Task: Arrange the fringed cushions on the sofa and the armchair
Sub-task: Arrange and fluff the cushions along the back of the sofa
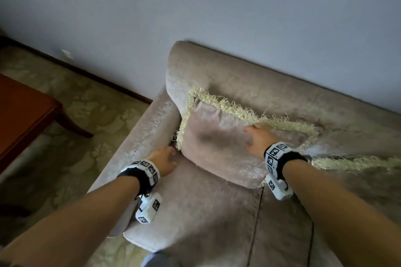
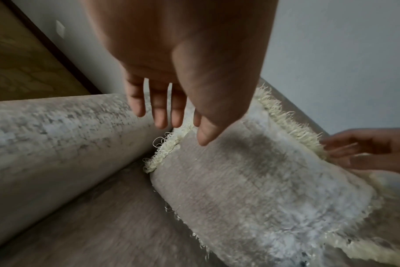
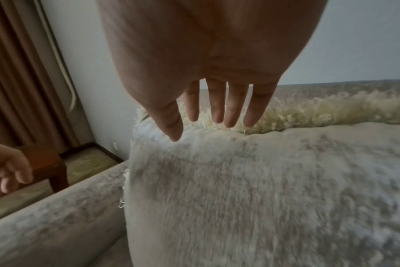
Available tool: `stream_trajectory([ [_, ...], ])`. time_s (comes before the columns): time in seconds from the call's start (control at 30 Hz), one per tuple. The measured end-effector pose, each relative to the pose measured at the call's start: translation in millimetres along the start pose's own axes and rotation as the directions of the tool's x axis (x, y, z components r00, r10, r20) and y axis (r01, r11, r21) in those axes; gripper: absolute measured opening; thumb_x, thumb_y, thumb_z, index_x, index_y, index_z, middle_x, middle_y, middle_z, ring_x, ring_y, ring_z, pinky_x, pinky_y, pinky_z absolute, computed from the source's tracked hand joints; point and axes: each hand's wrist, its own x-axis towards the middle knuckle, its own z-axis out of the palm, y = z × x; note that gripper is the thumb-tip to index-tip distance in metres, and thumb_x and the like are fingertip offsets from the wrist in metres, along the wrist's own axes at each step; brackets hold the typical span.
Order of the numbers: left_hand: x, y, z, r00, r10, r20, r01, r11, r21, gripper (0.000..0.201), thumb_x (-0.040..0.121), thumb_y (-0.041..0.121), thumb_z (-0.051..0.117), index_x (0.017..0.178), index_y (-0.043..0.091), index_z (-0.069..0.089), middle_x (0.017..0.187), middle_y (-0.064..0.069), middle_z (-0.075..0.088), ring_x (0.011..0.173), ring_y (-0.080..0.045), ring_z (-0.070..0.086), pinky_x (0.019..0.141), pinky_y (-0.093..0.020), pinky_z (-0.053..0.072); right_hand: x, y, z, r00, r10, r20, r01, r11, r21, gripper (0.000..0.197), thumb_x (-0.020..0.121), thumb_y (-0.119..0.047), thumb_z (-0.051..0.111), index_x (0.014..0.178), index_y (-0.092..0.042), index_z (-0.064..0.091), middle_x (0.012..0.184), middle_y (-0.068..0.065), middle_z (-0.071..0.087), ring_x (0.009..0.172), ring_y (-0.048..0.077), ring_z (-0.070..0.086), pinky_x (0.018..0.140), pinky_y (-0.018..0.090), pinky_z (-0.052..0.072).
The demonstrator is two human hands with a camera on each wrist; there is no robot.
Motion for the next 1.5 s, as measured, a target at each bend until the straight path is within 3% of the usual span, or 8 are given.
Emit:
stream_trajectory([
  [0.27, 101, -21, 9, 0.991, 0.129, 0.034, -0.13, 0.991, 0.037, 0.099, 0.064, 0.048, 0.067, 0.149, 0.033, 0.018, 0.134, -0.012, 0.035, 0.123, -0.038, 0.044, 0.103, -0.047, 0.04, 76, 3, 24, 0.987, 0.131, 0.094, -0.12, 0.986, -0.115, 0.097, 0.086, -0.051, 0.063, 0.151, -0.042, -0.008, 0.164, 0.005, -0.007, 0.149, 0.038, -0.002, 0.118, 0.059, 0.006],
  [0.47, 167, -5, 38, 0.982, 0.179, -0.063, -0.179, 0.984, 0.002, 0.132, 0.055, 0.057, 0.083, 0.138, 0.06, -0.019, 0.155, -0.011, 0.006, 0.14, -0.042, 0.021, 0.108, -0.057, 0.035, 90, 28, 71, 0.982, 0.182, 0.056, -0.161, 0.95, -0.269, 0.123, 0.07, -0.082, 0.055, 0.14, -0.04, -0.038, 0.16, 0.016, -0.013, 0.145, 0.049, 0.001, 0.115, 0.059, 0.015],
  [0.6, 205, -6, 57, 0.958, 0.278, -0.062, -0.281, 0.959, -0.043, 0.144, 0.045, 0.06, 0.086, 0.137, 0.059, -0.026, 0.157, -0.015, 0.018, 0.144, -0.035, 0.02, 0.115, -0.055, 0.025, 96, 47, 91, 0.986, 0.164, -0.019, -0.161, 0.931, -0.328, 0.12, 0.07, -0.085, 0.048, 0.142, -0.035, -0.032, 0.152, 0.019, 0.009, 0.132, 0.047, 0.018, 0.11, 0.055, 0.026],
  [0.83, 233, 7, 90, 0.938, 0.322, -0.125, -0.345, 0.889, -0.3, 0.131, 0.048, 0.03, 0.088, 0.152, 0.004, 0.012, 0.14, -0.017, 0.046, 0.129, -0.032, 0.044, 0.107, -0.035, 0.034, 100, 56, 111, 0.974, 0.074, -0.216, -0.142, 0.937, -0.318, 0.11, 0.056, -0.083, 0.065, 0.143, -0.033, 0.02, 0.106, 0.015, 0.05, 0.089, 0.033, 0.047, 0.079, 0.044, 0.04],
  [0.93, 223, 6, 89, 0.926, 0.36, -0.115, -0.378, 0.877, -0.296, 0.123, 0.06, 0.011, 0.087, 0.153, 0.013, 0.007, 0.144, -0.011, 0.044, 0.129, -0.026, 0.045, 0.103, -0.025, 0.032, 95, 53, 104, 0.985, 0.11, -0.135, -0.147, 0.941, -0.304, 0.099, 0.066, -0.075, 0.066, 0.142, -0.036, 0.017, 0.121, 0.015, 0.048, 0.101, 0.034, 0.05, 0.088, 0.047, 0.041],
  [1.13, 193, 17, 62, 0.877, 0.479, -0.04, -0.475, 0.851, -0.227, 0.116, 0.071, 0.028, 0.078, 0.151, 0.043, -0.005, 0.152, -0.005, 0.036, 0.133, -0.025, 0.044, 0.107, -0.041, 0.041, 79, 50, 71, 0.978, 0.208, 0.023, -0.198, 0.956, -0.214, 0.069, 0.083, -0.056, 0.064, 0.136, -0.037, 0.025, 0.122, 0.01, 0.048, 0.106, 0.031, 0.052, 0.087, 0.043, 0.048],
  [1.27, 166, 43, 25, 0.85, 0.527, -0.016, -0.527, 0.848, -0.062, 0.119, 0.075, 0.019, 0.078, 0.145, 0.051, -0.013, 0.126, -0.015, 0.058, 0.101, -0.028, 0.063, 0.086, -0.039, 0.052, 50, 57, 46, 0.957, 0.289, -0.024, -0.288, 0.938, -0.194, 0.067, 0.081, -0.057, 0.066, 0.133, -0.036, 0.03, 0.119, 0.012, 0.049, 0.105, 0.034, 0.052, 0.087, 0.046, 0.048],
  [1.5, 120, 111, -78, 0.799, 0.602, 0.007, -0.592, 0.784, 0.188, 0.121, 0.075, 0.021, 0.079, 0.144, 0.053, -0.014, 0.117, -0.013, 0.052, 0.099, -0.031, 0.06, 0.088, -0.04, 0.05, 0, 78, 15, 0.932, 0.336, -0.134, -0.349, 0.934, -0.083, 0.079, 0.074, -0.076, 0.059, 0.134, -0.031, 0.033, 0.117, 0.015, 0.046, 0.099, 0.037, 0.052, 0.082, 0.043, 0.048],
])
